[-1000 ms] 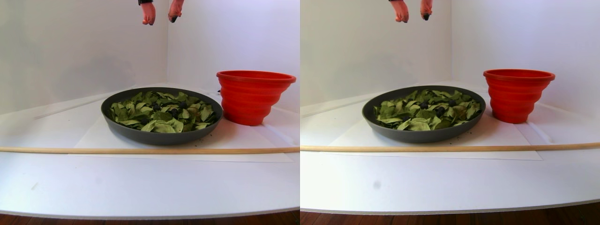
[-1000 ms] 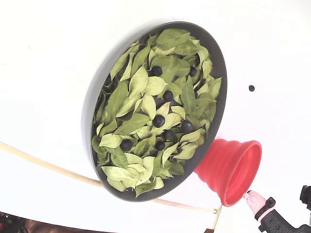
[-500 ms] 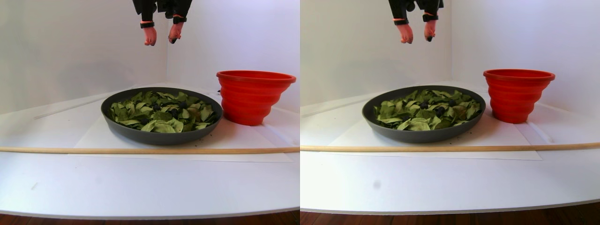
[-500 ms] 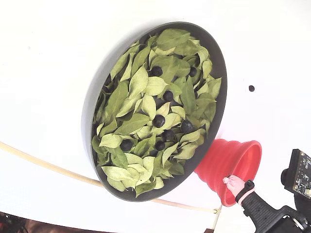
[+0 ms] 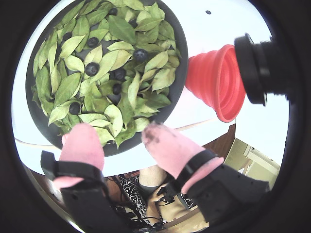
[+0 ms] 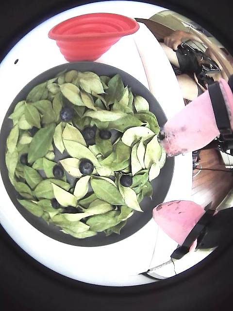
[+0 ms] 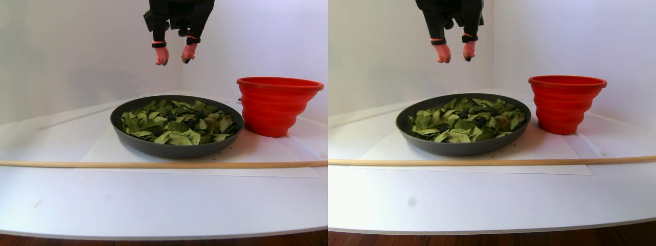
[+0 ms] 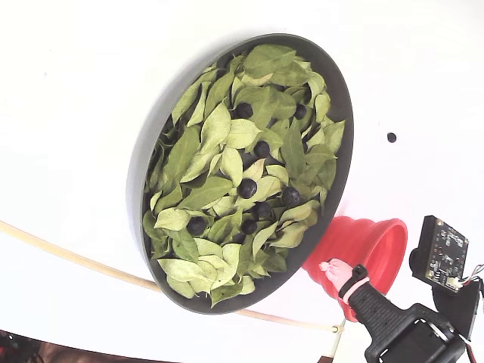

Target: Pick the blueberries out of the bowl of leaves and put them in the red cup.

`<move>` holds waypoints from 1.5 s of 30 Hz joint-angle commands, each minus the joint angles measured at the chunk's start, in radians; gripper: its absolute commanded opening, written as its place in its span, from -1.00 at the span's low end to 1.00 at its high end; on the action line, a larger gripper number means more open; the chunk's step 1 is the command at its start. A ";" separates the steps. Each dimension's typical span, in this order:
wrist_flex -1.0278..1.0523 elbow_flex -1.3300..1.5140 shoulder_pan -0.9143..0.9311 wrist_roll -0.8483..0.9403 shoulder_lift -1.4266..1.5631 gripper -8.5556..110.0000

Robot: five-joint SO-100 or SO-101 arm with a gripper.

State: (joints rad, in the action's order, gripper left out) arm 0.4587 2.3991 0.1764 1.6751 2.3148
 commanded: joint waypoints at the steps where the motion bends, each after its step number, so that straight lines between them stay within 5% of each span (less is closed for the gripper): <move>1: -0.034 -0.023 -0.003 0.012 -0.002 -0.54; 45: -0.420 -0.133 -0.009 0.046 -0.502 -0.53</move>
State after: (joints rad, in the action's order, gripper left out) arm 0.0629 2.3132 0.1595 1.7196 1.8009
